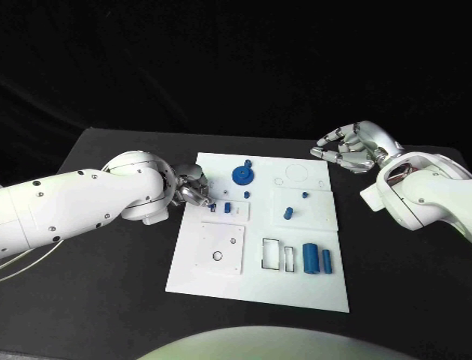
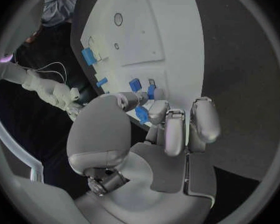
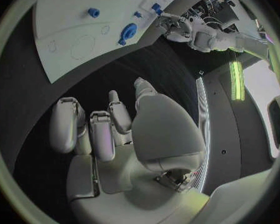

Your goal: Assemble the parts on the task board

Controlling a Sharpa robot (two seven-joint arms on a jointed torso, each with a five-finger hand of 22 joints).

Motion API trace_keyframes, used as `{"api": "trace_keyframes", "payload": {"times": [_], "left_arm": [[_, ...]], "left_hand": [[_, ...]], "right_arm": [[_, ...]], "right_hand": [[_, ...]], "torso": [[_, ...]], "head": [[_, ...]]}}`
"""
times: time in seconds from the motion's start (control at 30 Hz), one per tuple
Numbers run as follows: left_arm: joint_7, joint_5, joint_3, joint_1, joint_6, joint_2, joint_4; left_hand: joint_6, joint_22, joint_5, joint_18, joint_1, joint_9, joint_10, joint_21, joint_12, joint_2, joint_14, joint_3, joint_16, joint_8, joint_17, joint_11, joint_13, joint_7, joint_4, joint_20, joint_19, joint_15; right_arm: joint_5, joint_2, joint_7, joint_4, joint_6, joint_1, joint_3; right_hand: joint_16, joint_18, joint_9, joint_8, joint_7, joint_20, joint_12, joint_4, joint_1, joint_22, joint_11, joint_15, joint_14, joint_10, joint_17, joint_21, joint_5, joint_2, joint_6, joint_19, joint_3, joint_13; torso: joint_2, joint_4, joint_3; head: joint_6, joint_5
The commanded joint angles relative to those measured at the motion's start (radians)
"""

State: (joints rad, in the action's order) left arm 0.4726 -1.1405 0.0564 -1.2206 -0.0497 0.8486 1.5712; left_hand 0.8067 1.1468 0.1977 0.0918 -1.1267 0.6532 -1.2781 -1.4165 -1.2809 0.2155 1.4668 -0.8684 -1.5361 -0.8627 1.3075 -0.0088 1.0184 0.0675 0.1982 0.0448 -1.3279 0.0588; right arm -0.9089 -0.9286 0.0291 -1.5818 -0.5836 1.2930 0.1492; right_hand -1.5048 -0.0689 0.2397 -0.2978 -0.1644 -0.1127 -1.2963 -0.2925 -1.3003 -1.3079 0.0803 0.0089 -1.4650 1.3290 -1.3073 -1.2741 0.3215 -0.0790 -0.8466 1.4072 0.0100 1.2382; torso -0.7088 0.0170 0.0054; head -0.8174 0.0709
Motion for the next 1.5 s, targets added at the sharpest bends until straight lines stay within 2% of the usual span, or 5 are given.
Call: {"api": "trace_keyframes", "payload": {"times": [0.03, 0.87, 1.27, 1.5], "left_arm": [[-0.008, -0.02, 0.002, 0.001, -0.025, -0.004, 0.003], [-0.011, -0.029, 0.004, 0.003, -0.063, -0.006, 0.011], [-0.013, -0.02, 0.004, 0.003, -0.057, -0.011, 0.01], [-0.015, 0.001, 0.005, 0.003, -0.044, -0.017, 0.008]], "left_hand": [[0.007, 0.001, 0.006, -0.006, -0.002, 0.001, -0.004, -0.004, -0.007, -0.012, 0.084, -0.166, -0.004, -0.007, 0.19, 0.0, 0.001, -0.001, -0.163, 0.001, -0.008, 0.008], [0.008, 0.0, 0.006, -0.006, -0.001, -0.001, -0.003, -0.003, -0.004, -0.009, 0.084, -0.17, -0.003, -0.008, 0.189, -0.001, -0.003, -0.002, -0.167, 0.001, -0.007, 0.008], [0.009, -0.002, 0.006, -0.005, -0.001, -0.002, -0.003, -0.003, -0.004, -0.009, 0.084, -0.172, -0.003, -0.008, 0.189, -0.001, -0.004, -0.002, -0.168, 0.001, -0.006, 0.008], [0.013, -0.001, -0.001, -0.006, 0.028, -0.008, -0.009, -0.002, -0.003, -0.007, 0.084, -0.164, -0.003, -0.01, 0.19, -0.001, -0.004, -0.003, -0.156, 0.002, -0.005, 0.007]], "right_arm": [[-0.012, 0.0, 0.0, -0.002, 0.011, -0.001, 0.0], [-0.012, -0.001, 0.0, -0.001, 0.013, -0.001, 0.0], [-0.012, -0.002, 0.0, -0.003, 0.012, -0.001, 0.0], [-0.012, -0.003, 0.0, -0.003, 0.012, -0.001, 0.0]], "right_hand": [[0.005, -0.006, -0.001, -0.005, 0.002, 0.002, 0.003, -0.001, 0.011, -0.073, -0.002, -0.004, -0.065, -0.007, -0.096, 0.005, 0.007, -0.001, 0.005, -0.008, -0.005, -0.001], [0.005, -0.005, -0.001, -0.006, 0.002, 0.002, 0.002, -0.001, 0.014, -0.073, -0.002, -0.004, -0.066, -0.006, -0.096, 0.005, 0.007, 0.0, 0.005, -0.007, -0.006, -0.001], [0.005, -0.005, -0.001, -0.006, 0.002, 0.002, 0.002, -0.001, 0.014, -0.073, -0.002, -0.004, -0.066, -0.006, -0.096, 0.005, 0.007, 0.0, 0.005, -0.007, -0.006, -0.001], [0.006, -0.006, -0.001, -0.007, 0.003, 0.002, 0.004, -0.001, 0.018, -0.072, -0.002, -0.004, -0.065, -0.008, -0.095, 0.007, 0.007, 0.001, 0.005, -0.008, -0.007, -0.003]], "torso": [[0.0, 0.0001, -0.001], [0.0, 0.0005, 0.0], [0.0, -0.0001, 0.0008], [0.0, -0.0006, -0.0003]], "head": [[-0.003, -0.001], [-0.011, 0.002], [-0.012, 0.001], [-0.014, -0.001]]}}
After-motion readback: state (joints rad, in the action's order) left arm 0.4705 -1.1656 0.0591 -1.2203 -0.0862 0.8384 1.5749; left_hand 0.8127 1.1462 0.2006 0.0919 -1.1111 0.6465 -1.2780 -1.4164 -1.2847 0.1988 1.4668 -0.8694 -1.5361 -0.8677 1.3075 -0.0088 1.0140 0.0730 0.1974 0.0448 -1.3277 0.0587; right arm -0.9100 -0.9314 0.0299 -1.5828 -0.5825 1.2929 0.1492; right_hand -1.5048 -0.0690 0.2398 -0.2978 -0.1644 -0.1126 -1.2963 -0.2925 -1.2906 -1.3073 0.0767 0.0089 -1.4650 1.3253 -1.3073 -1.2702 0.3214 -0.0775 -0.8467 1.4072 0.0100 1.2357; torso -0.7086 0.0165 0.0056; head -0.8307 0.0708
